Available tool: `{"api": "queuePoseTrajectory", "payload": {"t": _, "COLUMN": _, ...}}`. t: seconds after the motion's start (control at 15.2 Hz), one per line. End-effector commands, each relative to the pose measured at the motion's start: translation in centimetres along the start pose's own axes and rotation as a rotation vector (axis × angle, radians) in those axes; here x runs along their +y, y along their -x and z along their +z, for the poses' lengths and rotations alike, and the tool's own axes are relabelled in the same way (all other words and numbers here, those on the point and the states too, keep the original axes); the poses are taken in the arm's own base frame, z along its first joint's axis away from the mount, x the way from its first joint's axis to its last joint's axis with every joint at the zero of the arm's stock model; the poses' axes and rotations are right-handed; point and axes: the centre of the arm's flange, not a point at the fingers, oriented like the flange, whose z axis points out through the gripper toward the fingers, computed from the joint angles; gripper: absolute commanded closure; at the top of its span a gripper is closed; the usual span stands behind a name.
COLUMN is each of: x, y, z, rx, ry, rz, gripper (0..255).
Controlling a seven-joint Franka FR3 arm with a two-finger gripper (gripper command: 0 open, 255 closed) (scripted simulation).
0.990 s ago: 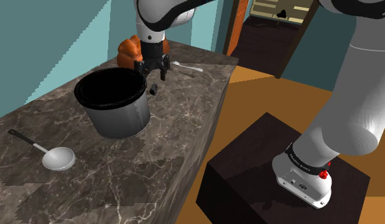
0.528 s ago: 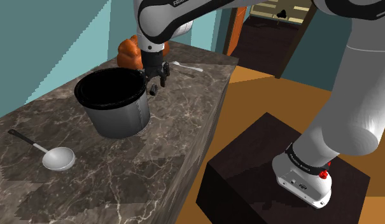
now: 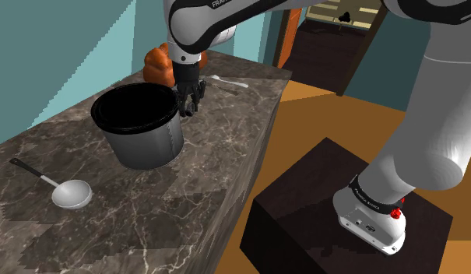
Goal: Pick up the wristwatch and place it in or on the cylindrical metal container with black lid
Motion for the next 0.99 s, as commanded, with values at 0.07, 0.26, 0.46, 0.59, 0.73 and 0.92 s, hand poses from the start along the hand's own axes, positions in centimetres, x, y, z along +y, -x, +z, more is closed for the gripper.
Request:
{"api": "queuePoseTrajectory", "payload": {"t": 0.07, "x": 0.0, "y": 0.0, "z": 0.0, "rx": 0.000, "ry": 0.000, "rz": 0.000, "gripper": 255}}
{"api": "queuePoseTrajectory", "payload": {"t": 0.26, "x": 0.0, "y": 0.0, "z": 0.0, "rx": 0.000, "ry": 0.000, "rz": 0.000, "gripper": 255}}
{"api": "queuePoseTrajectory", "payload": {"t": 0.46, "x": -0.1, "y": 0.0, "z": -0.5, "rx": 0.000, "ry": 0.000, "rz": 0.000, "gripper": 255}}
{"api": "queuePoseTrajectory", "payload": {"t": 0.59, "x": -0.2, "y": 0.1, "z": -1.6, "rx": 0.000, "ry": 0.000, "rz": 0.000, "gripper": 255}}
{"api": "queuePoseTrajectory", "payload": {"t": 0.73, "x": -0.3, "y": 0.2, "z": -2.6, "rx": 0.000, "ry": 0.000, "rz": 0.000, "gripper": 255}}
{"api": "queuePoseTrajectory", "payload": {"t": 0.92, "x": -0.5, "y": 0.3, "z": -4.2, "rx": 0.000, "ry": 0.000, "rz": 0.000, "gripper": 255}}
